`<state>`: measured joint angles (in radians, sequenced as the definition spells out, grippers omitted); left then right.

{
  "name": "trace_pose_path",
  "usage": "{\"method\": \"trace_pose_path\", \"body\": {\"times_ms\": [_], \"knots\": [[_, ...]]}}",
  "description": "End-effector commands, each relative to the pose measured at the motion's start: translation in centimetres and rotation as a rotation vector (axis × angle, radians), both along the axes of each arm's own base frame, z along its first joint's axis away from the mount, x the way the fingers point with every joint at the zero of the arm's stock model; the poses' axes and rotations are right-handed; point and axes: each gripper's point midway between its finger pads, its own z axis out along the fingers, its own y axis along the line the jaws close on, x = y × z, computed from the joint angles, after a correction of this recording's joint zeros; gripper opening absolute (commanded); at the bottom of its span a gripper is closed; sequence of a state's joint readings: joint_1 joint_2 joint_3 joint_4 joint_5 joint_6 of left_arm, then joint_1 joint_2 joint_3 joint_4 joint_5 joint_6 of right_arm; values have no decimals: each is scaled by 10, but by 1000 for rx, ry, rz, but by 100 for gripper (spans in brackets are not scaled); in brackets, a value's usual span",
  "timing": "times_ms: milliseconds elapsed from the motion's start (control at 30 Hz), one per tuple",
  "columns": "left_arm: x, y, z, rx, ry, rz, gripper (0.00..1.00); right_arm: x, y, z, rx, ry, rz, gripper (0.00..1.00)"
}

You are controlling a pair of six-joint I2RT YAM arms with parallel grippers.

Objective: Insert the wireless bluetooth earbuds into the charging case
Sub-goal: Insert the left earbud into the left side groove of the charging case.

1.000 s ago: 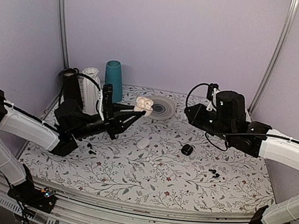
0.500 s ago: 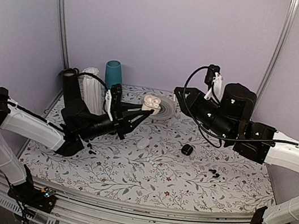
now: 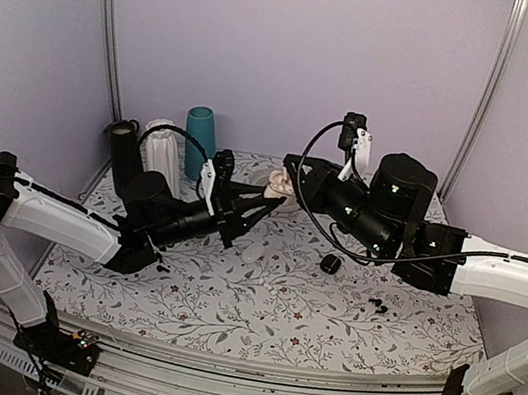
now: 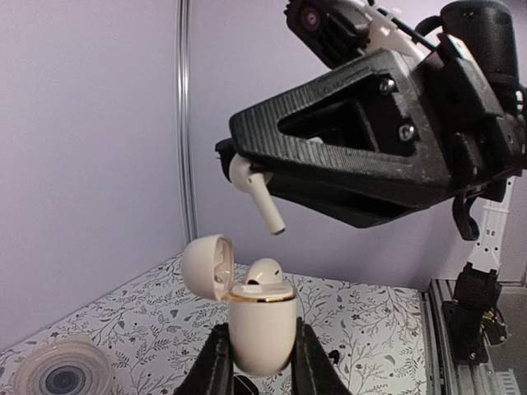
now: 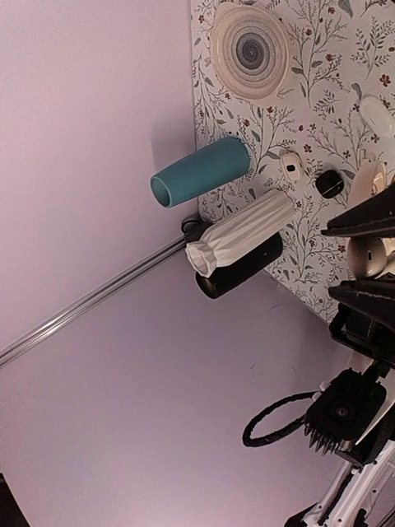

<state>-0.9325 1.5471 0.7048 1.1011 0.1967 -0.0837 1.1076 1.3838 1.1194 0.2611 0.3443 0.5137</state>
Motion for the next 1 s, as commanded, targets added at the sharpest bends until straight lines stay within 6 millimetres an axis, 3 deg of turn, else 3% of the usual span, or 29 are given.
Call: {"method": "trace_pose_path", "body": {"times_ms": [0,533,967], "knots": [[-3,-8,6,9,-17,-9,0,-6,7,15,35,-50,33,15],[-6,-5,23,-38,-11,-21,0,-11,17,-6,-2,-40,48,15],[-15,-2,35,-64,-25,-55,0,-7,13,-18,-14,-37,0,16]]}}
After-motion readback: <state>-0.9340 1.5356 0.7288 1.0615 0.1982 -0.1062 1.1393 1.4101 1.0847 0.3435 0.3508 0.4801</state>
